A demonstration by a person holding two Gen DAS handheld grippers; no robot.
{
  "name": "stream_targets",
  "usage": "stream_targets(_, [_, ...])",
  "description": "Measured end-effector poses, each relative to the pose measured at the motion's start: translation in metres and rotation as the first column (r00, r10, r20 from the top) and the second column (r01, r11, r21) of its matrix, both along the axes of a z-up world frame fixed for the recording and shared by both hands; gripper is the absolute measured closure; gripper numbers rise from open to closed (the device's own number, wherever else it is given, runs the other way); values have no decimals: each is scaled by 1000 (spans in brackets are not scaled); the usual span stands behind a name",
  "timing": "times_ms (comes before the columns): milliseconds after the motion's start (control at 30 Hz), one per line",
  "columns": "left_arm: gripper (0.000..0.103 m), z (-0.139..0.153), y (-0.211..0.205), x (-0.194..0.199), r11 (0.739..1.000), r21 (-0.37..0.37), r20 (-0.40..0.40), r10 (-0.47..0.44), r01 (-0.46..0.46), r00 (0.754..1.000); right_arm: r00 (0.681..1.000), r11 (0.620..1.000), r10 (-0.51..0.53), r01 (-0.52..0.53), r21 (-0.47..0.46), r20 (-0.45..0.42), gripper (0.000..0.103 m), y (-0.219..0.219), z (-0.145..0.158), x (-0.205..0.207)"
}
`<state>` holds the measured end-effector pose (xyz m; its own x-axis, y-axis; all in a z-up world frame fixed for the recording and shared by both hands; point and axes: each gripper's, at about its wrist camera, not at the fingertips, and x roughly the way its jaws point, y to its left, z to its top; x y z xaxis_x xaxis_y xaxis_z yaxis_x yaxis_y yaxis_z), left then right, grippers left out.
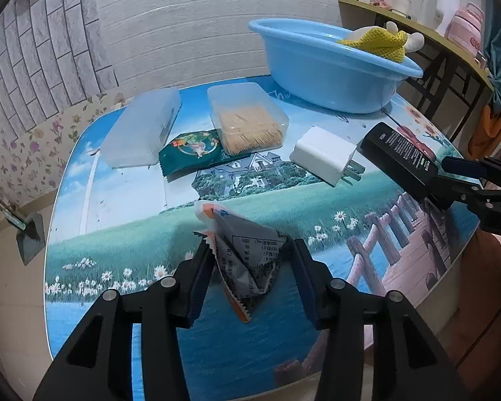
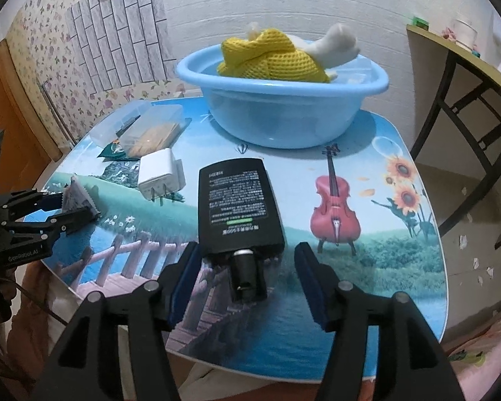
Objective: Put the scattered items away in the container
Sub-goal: 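Lift the paper packet and black box and carry them toward the basin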
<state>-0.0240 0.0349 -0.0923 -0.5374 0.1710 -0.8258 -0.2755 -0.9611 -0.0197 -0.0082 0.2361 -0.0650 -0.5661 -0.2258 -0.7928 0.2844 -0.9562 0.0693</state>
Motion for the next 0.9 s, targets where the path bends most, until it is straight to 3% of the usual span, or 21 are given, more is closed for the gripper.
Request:
stream_targets(533, [50, -8, 5, -10, 1000, 8, -31, -8, 8, 1000, 1000, 1000, 22, -22, 18, 5, 41, -14, -10, -19])
stream_targets(667, [58, -7, 3, -11, 1000, 28, -41, 11, -10, 999, 1000, 999, 27, -27, 29, 8, 41, -19, -13, -23])
stream_targets(900, [63, -2, 3, -9, 1000, 30, -52, 7, -6, 999, 1000, 999, 31, -31, 40, -2, 42, -20, -13, -21])
